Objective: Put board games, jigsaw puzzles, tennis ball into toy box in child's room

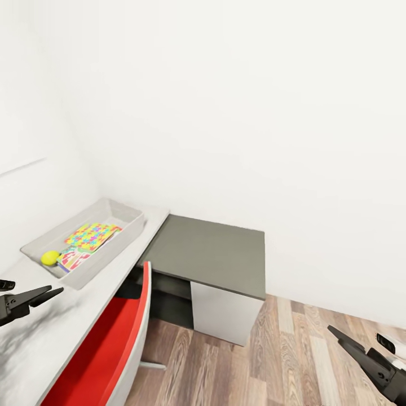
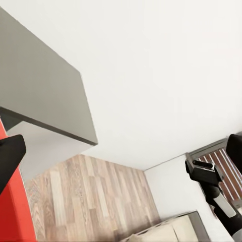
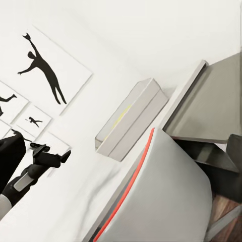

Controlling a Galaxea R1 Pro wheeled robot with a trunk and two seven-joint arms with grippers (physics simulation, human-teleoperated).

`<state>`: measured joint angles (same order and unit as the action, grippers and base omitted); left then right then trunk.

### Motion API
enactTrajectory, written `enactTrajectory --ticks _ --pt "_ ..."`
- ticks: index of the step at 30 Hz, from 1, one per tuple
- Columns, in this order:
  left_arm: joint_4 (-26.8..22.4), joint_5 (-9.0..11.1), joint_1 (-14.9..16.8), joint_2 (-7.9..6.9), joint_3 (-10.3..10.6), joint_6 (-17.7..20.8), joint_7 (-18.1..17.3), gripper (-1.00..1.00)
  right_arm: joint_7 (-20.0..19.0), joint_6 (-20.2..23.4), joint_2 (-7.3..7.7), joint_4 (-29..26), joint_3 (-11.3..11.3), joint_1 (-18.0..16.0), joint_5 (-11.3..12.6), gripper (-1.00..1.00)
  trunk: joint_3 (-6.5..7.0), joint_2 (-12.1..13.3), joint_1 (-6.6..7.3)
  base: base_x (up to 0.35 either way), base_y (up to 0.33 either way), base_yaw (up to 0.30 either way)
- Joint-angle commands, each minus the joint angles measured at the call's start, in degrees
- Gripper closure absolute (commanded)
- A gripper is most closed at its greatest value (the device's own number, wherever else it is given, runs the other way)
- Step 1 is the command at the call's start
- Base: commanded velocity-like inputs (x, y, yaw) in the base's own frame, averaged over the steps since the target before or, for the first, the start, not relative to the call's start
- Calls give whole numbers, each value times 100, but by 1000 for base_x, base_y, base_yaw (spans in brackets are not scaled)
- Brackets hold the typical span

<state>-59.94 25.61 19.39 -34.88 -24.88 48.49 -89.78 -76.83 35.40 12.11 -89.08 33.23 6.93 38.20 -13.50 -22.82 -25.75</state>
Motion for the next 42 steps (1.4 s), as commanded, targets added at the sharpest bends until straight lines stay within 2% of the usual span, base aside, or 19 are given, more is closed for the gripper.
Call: enactTrajectory --ticks 1,11,42 --pt "0 -3 4 -1 1 59 -22 -100 2 54 2 -4 -1 1 29 -100 0 -10 -4 0 0 -176" --pt "-3 -3 4 -1 3 55 -22 -100 149 61 2 -4 -1 1 37 -100 88 -10 -4 0 0 -176" --pt "-9 -32 11 41 60 46 -22 -100 196 63 6 -4 -1 1 31 -100 360 -10 -4 0 0 -176"
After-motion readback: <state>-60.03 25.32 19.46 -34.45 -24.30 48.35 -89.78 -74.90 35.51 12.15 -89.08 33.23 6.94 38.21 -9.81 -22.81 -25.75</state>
